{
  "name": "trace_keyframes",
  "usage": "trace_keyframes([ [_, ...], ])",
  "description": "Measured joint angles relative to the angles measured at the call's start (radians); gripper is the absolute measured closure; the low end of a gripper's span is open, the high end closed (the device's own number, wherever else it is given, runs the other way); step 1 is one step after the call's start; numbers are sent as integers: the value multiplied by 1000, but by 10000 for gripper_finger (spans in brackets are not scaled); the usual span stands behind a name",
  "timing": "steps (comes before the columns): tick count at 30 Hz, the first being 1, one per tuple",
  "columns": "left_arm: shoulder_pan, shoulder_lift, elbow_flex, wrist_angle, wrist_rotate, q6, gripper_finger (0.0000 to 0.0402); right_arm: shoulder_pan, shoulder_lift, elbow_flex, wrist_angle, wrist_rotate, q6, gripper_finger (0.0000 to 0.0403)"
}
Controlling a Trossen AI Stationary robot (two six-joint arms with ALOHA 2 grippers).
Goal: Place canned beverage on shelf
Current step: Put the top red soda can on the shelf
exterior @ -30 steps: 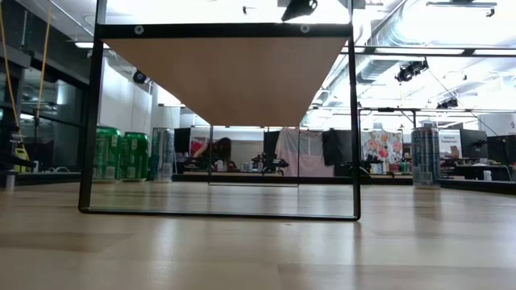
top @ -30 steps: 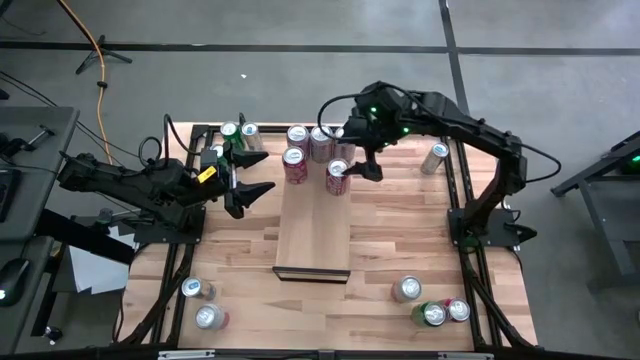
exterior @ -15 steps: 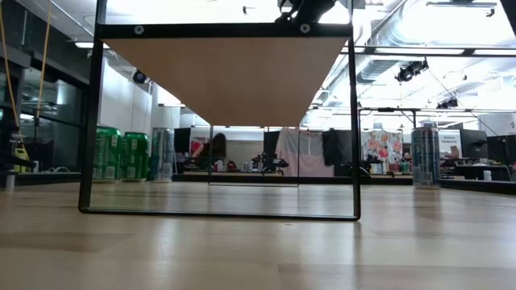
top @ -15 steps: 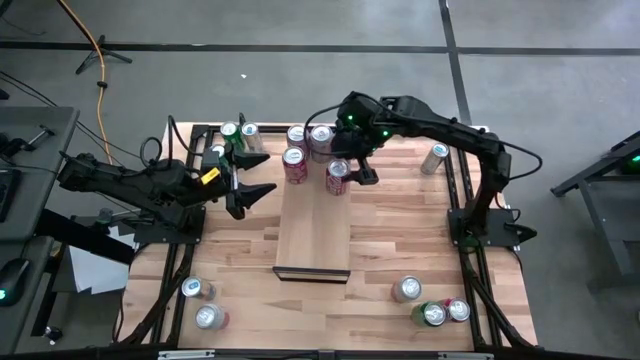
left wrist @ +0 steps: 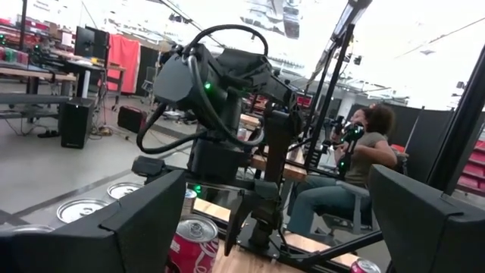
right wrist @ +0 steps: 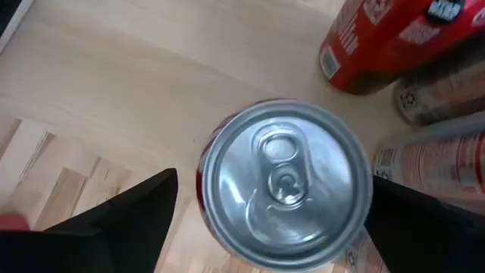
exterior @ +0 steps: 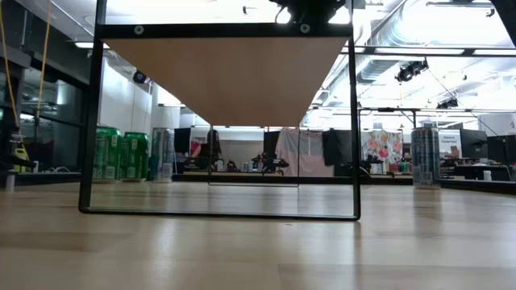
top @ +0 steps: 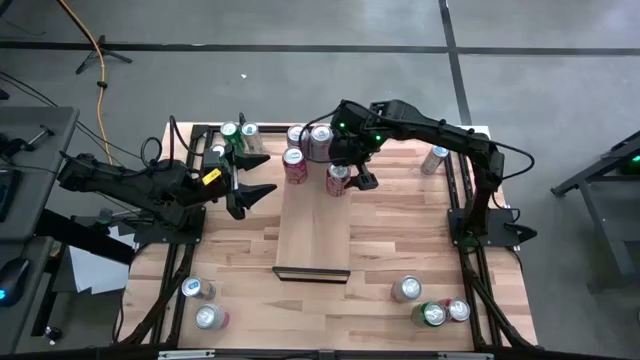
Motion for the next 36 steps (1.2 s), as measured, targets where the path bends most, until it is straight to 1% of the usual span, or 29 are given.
trace_keyframes([
  [2, 0, 0, 0, -2, 1, -6, 54, 3, 2, 0, 6, 3, 8, 53],
  [7, 0, 0, 0, -2, 0, -6, 54, 19, 3, 0, 6, 27, 16, 115],
  [9, 0, 0, 0, -2, 1, -6, 54, 28, 3, 0, 7, 27, 30, 120],
  [11, 0, 0, 0, -2, 1, -6, 54, 34, 3, 0, 10, 33, 82, 120],
  [15, 0, 0, 0, -2, 1, -6, 54, 50, 2, 0, 28, 57, 277, 120],
  [17, 0, 0, 0, -2, 1, -6, 54, 69, -2, 0, 47, 126, 405, 120],
  [20, 0, 0, 0, -2, 1, -6, 54, 107, -4, 1, 74, 299, 579, 120],
  [23, 0, 0, 0, -2, 1, -6, 54, 141, -8, 6, 74, 437, 709, 120],
  [26, 0, 0, 0, -2, 1, -6, 54, 171, -8, 8, 76, 550, 830, 120],
  [31, 0, 0, 0, -3, 1, -6, 54, 209, -9, 8, 123, 616, 1021, 117],
  [33, 0, 0, 0, -2, 1, -8, 54, 219, -9, 8, 121, 634, 1107, 116],
  [36, 0, 0, 0, -2, 1, -24, 54, 229, -4, 2, 109, 689, 1223, 115],
])
